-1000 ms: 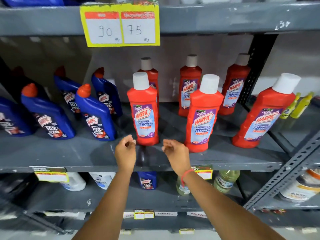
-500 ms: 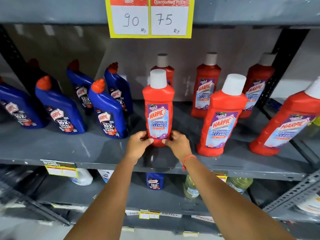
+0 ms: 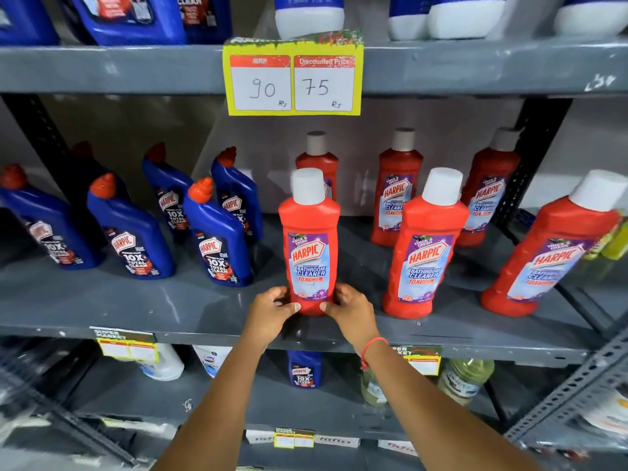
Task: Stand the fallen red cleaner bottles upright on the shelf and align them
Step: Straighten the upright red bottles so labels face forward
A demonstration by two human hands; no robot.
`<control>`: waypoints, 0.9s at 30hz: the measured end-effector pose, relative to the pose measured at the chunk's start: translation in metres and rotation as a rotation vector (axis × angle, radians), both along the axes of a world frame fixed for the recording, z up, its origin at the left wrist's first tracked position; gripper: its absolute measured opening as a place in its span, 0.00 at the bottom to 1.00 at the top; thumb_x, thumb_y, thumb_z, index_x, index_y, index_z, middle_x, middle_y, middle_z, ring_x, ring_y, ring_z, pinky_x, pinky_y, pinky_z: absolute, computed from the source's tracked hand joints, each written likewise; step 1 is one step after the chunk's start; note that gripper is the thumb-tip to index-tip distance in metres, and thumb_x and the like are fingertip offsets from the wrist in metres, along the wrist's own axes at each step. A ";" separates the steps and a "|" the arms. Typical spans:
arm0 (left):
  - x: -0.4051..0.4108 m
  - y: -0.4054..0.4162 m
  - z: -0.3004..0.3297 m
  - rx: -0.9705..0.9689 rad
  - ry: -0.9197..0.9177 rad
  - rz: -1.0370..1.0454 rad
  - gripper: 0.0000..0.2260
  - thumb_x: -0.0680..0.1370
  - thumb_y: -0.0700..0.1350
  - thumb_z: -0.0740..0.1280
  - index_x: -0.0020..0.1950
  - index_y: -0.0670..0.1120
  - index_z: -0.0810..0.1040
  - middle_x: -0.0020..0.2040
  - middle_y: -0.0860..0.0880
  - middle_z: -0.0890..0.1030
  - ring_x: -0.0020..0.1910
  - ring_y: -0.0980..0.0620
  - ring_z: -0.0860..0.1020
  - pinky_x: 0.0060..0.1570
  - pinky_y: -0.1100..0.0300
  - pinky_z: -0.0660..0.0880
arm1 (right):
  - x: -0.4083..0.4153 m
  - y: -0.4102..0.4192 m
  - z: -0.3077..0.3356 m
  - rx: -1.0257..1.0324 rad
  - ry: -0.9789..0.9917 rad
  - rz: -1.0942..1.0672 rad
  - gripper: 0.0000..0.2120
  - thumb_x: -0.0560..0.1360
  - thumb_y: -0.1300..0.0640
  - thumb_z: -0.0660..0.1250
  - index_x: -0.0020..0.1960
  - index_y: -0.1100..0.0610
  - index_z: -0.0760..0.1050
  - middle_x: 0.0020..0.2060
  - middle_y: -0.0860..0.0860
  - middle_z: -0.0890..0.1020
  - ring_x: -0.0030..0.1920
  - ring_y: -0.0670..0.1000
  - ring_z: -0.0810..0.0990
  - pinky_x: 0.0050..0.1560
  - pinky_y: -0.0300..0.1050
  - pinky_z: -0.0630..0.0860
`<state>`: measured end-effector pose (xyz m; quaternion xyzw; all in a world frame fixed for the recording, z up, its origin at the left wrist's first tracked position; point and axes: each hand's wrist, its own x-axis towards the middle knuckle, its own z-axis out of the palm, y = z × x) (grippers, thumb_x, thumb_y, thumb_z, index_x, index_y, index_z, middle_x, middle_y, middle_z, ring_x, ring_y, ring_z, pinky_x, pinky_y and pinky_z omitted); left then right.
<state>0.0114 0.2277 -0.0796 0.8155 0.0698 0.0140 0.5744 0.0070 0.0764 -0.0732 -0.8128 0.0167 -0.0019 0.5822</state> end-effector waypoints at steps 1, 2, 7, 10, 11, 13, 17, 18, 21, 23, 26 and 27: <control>0.000 0.000 -0.001 0.002 0.004 -0.002 0.17 0.70 0.37 0.69 0.58 0.41 0.74 0.55 0.44 0.80 0.50 0.49 0.77 0.55 0.54 0.74 | 0.000 0.000 -0.001 0.001 0.001 -0.006 0.19 0.69 0.62 0.70 0.60 0.60 0.73 0.58 0.56 0.80 0.58 0.54 0.78 0.63 0.50 0.73; 0.000 0.001 -0.001 0.004 0.006 -0.005 0.17 0.70 0.37 0.69 0.59 0.40 0.74 0.56 0.43 0.80 0.51 0.49 0.78 0.57 0.52 0.75 | 0.000 0.000 -0.003 0.001 -0.001 -0.009 0.19 0.69 0.62 0.70 0.59 0.61 0.73 0.58 0.56 0.80 0.58 0.54 0.78 0.63 0.50 0.73; 0.002 -0.001 0.001 0.047 0.000 -0.013 0.18 0.69 0.37 0.70 0.58 0.41 0.75 0.56 0.41 0.81 0.52 0.45 0.79 0.58 0.46 0.75 | 0.002 -0.003 -0.006 0.010 -0.009 -0.027 0.17 0.69 0.63 0.69 0.57 0.60 0.75 0.56 0.57 0.81 0.55 0.54 0.79 0.61 0.52 0.75; 0.003 -0.003 0.001 0.050 0.001 -0.014 0.18 0.69 0.38 0.70 0.58 0.41 0.75 0.56 0.42 0.81 0.50 0.47 0.79 0.56 0.50 0.76 | 0.004 -0.006 -0.007 0.011 -0.009 -0.031 0.16 0.69 0.63 0.69 0.57 0.60 0.75 0.55 0.57 0.82 0.54 0.54 0.80 0.61 0.53 0.75; 0.003 -0.004 0.001 0.052 0.000 -0.013 0.18 0.69 0.38 0.70 0.58 0.42 0.75 0.55 0.43 0.81 0.49 0.48 0.79 0.55 0.52 0.76 | 0.004 -0.006 -0.007 0.010 -0.007 -0.029 0.16 0.69 0.63 0.69 0.57 0.60 0.75 0.55 0.56 0.82 0.54 0.54 0.80 0.61 0.52 0.75; 0.004 -0.003 0.001 0.058 0.002 -0.012 0.18 0.69 0.38 0.70 0.58 0.41 0.75 0.55 0.43 0.81 0.49 0.48 0.79 0.55 0.52 0.76 | 0.004 -0.004 -0.007 0.006 -0.002 -0.028 0.17 0.69 0.62 0.69 0.58 0.60 0.74 0.56 0.56 0.81 0.55 0.53 0.79 0.61 0.51 0.75; 0.004 0.002 0.002 0.077 0.021 -0.014 0.18 0.69 0.38 0.70 0.59 0.41 0.75 0.57 0.42 0.80 0.52 0.46 0.79 0.58 0.46 0.75 | 0.003 0.000 -0.007 0.013 -0.005 -0.029 0.19 0.70 0.62 0.69 0.60 0.59 0.74 0.57 0.56 0.81 0.55 0.51 0.79 0.60 0.47 0.74; 0.004 0.003 0.002 0.076 0.025 -0.014 0.18 0.69 0.38 0.70 0.59 0.41 0.74 0.57 0.41 0.80 0.53 0.45 0.79 0.59 0.45 0.75 | 0.002 0.000 -0.006 0.012 -0.006 -0.027 0.19 0.69 0.62 0.69 0.60 0.59 0.74 0.56 0.55 0.81 0.54 0.50 0.79 0.59 0.45 0.74; 0.004 0.004 0.001 0.075 0.021 -0.008 0.18 0.69 0.37 0.70 0.58 0.40 0.74 0.57 0.41 0.80 0.53 0.44 0.78 0.59 0.46 0.74 | 0.001 0.001 -0.002 0.025 -0.006 -0.005 0.18 0.69 0.62 0.69 0.59 0.60 0.74 0.57 0.56 0.81 0.51 0.47 0.77 0.57 0.42 0.73; 0.004 0.005 0.001 0.063 0.018 -0.002 0.17 0.70 0.36 0.69 0.58 0.40 0.74 0.57 0.41 0.80 0.54 0.44 0.78 0.59 0.46 0.74 | 0.001 0.003 -0.001 0.031 0.002 0.010 0.18 0.70 0.62 0.69 0.60 0.60 0.74 0.57 0.56 0.81 0.50 0.46 0.76 0.56 0.41 0.72; 0.003 0.006 0.000 0.064 0.025 0.014 0.18 0.70 0.36 0.69 0.59 0.39 0.74 0.58 0.40 0.79 0.55 0.43 0.77 0.60 0.47 0.73 | 0.001 0.004 -0.002 0.029 0.003 0.016 0.18 0.70 0.61 0.69 0.59 0.59 0.74 0.57 0.55 0.81 0.49 0.45 0.76 0.53 0.38 0.71; 0.003 0.005 0.000 0.072 0.029 0.014 0.18 0.70 0.36 0.69 0.59 0.39 0.74 0.58 0.40 0.79 0.55 0.43 0.77 0.59 0.48 0.73 | 0.001 0.004 -0.002 0.026 0.002 0.020 0.17 0.70 0.62 0.68 0.59 0.59 0.74 0.57 0.55 0.81 0.51 0.47 0.77 0.53 0.38 0.71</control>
